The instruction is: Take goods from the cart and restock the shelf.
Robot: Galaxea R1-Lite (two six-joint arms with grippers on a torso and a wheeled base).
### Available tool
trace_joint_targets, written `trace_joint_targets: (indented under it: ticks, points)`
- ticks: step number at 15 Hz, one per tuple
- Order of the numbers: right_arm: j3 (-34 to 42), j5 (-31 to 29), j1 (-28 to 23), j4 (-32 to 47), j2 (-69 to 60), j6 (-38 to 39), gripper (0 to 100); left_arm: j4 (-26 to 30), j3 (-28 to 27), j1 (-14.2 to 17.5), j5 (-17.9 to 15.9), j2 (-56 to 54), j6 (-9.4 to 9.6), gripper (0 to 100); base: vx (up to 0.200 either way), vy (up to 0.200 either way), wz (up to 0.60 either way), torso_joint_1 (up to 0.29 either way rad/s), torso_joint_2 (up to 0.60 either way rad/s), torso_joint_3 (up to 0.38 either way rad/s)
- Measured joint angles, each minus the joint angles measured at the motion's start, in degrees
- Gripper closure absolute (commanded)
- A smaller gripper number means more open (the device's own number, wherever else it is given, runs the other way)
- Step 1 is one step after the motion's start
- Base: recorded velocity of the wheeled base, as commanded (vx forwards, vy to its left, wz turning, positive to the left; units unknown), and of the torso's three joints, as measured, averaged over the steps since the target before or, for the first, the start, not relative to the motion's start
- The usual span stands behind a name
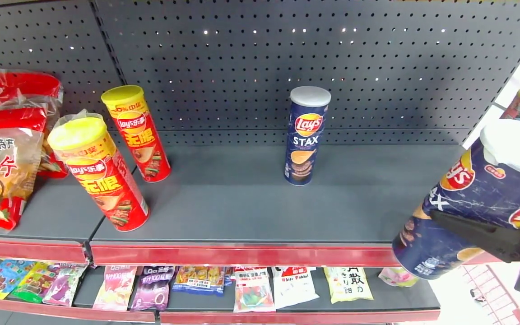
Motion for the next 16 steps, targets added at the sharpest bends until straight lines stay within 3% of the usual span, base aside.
trace_joint_targets:
  ticks: [3,16]
  points:
    - [-0.02,-0.04,0.0,0.02,-0.02,-0.09,100,0.0,0.0,0.05,0.01,0.0,-0.01,0,0.2,0.0,0.0,-0.009,0.0,0.004]
    - [0.83,-0.17,0.17,0.07,-2.43,-0.79,100,0.02,-0.06,0.02,-0.07,0.0,0.07,0,0.0,0.0,0.0,0.0,0.0,0.0]
